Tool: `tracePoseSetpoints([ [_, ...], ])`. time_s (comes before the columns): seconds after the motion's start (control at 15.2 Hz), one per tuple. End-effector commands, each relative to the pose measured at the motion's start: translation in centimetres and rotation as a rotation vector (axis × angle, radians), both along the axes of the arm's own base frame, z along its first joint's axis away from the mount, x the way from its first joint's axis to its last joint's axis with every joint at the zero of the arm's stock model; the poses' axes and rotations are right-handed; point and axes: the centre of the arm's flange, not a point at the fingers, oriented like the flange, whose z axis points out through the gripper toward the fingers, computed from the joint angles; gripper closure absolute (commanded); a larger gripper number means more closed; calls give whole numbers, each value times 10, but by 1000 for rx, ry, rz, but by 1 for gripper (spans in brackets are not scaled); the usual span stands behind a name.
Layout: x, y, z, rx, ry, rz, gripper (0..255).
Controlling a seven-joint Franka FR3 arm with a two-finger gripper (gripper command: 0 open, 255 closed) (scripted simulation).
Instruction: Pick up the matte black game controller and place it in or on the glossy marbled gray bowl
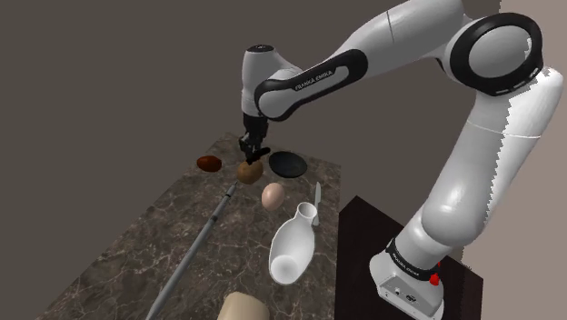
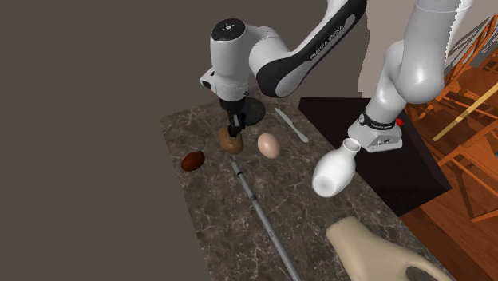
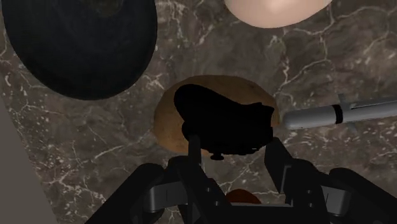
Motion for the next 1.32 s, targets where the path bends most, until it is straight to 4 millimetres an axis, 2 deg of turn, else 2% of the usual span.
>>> tracePoseSetpoints([
  [0.0, -9, -24, 0, 0, 0, 1, 255],
  [0.79, -44, -177, 8, 0, 0, 1, 255],
  [1.25, -44, -177, -29, 0, 0, 1, 255],
])
